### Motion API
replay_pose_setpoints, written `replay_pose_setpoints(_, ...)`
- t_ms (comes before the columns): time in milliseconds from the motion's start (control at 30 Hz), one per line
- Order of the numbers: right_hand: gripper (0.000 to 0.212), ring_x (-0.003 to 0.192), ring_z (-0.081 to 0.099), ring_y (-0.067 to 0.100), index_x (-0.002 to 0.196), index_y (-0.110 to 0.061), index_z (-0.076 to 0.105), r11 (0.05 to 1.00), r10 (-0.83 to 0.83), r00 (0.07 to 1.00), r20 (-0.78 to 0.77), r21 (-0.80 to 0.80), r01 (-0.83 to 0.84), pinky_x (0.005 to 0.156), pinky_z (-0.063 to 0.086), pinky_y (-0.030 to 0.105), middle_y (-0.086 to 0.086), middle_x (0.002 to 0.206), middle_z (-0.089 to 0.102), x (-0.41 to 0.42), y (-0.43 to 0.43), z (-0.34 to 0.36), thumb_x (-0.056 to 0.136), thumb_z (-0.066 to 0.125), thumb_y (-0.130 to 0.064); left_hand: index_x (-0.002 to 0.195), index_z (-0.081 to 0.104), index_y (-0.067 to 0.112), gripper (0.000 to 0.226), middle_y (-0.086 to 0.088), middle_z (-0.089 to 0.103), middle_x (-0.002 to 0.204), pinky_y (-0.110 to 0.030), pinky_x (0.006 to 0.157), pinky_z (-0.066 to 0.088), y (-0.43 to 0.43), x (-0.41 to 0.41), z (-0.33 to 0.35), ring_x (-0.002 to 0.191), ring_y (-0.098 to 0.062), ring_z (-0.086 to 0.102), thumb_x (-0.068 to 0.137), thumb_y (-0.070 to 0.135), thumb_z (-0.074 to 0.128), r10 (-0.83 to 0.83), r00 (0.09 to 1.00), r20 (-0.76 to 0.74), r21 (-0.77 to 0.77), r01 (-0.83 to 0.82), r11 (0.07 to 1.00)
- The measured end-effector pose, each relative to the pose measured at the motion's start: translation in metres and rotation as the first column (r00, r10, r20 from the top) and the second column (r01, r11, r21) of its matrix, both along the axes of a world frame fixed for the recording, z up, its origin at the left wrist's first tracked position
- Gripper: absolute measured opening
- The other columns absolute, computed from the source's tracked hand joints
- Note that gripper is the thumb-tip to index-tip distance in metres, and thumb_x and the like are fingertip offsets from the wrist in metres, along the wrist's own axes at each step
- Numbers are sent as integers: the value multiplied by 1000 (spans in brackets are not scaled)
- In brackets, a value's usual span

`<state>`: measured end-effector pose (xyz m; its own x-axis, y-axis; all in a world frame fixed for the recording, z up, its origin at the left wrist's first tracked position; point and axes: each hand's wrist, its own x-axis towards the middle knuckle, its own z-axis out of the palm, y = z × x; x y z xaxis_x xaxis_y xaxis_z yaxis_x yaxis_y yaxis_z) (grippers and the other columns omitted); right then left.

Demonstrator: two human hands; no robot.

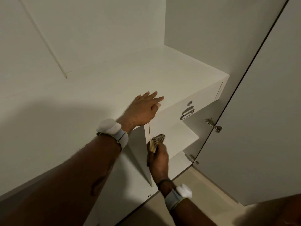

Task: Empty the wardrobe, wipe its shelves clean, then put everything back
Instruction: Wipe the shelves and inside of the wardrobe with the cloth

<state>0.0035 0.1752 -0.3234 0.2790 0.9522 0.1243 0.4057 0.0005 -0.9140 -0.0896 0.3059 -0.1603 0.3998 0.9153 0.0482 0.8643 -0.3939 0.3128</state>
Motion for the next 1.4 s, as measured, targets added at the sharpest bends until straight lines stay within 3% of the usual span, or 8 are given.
replay_pose_setpoints(100, 11, 84, 57, 19, 98, -24, 55, 979, -162, 982, -96, 109, 172, 72, 51, 40, -6, 102, 47, 11, 13, 23, 93, 50, -16, 154, 29, 44, 47, 13, 16, 167, -40, 126, 4, 3, 0, -1, 155, -13, 6, 108, 42, 26, 13, 1000, 11, -7, -13, 1000)
replay_pose_setpoints(233, 34, 109, 50, 3, 118, -12, 55, 888, -300, 916, -268, 272, 371, 93, 45, 22, 0, 115, 51, 16, 7, 65, 91, 48, 9, 154, 30, 44, 46, 12, 17, 167, -41, 126, 7, 3, 2, 0, 155, -14, 8, 108, 41, 28, 17, 1000, -1, 14, -17, 1000)
replay_pose_setpoints(400, 81, 154, 16, 19, 161, -19, 13, 963, -11, 976, -219, 261, 70, 125, 18, 41, 4, 167, 16, -38, 7, 63, 89, 34, 13, 152, 34, 45, 44, 13, 20, 166, -40, 126, 7, 5, 2, -2, 155, -13, 9, 108, 38, 33, 33, 999, 34, 7, -33, 999)
replay_pose_setpoints(533, 88, 156, -1, 25, 161, -29, -5, 951, 52, 986, -157, 310, -1, 126, 5, 45, 1, 169, -3, -57, 8, 49, 93, 34, 11, 149, 42, 42, 42, 10, 29, 163, -41, 125, 12, 10, 3, -4, 153, -15, 16, 107, 35, 39, 39, 995, 91, 30, -42, 999)
replay_pose_setpoints(833, 70, 156, 0, 13, 161, -13, 4, 948, -185, 927, -326, 191, 257, 126, 7, 49, 0, 169, 0, 43, 112, 53, 101, 37, 3, 146, 47, 37, 41, 3, 41, 157, -45, 120, 26, 11, 3, -14, 148, -21, 32, 105, 33, 40, 4, 999, 46, 199, -13, 980)
replay_pose_setpoints(1133, 79, 155, -6, 11, 158, -44, -7, 957, 151, 966, -211, 278, -89, 125, 0, 28, -14, 168, -9, -39, 5, 42, 100, 36, -10, 149, 39, 39, 44, 2, 30, 162, -51, 121, 15, 27, 30, -5, 151, -23, 21, 106, 30, 34, 104, 995, 6, 114, -104, 988)
replay_pose_setpoints(1233, 72, 156, -5, 17, 160, -20, 1, 962, 49, 969, -243, 273, 19, 126, 0, 32, 0, 169, -5, 4, 46, 42, 99, 34, -1, 152, 34, 39, 46, 6, 21, 166, -54, 123, 4, 36, 56, -1, 155, -24, 9, 107, 30, 30, 174, 985, -6, 46, -173, 984)
replay_pose_setpoints(1400, 71, 155, -3, 14, 158, -19, 2, 953, -175, 927, -332, 178, 244, 126, -1, 35, 1, 168, -2, 92, 137, 60, 100, 38, 1, 155, 28, 38, 48, 3, 15, 168, -58, 123, 2, 58, 91, 0, 155, -32, 5, 107, 31, 27, 201, 978, -63, 34, -199, 979)
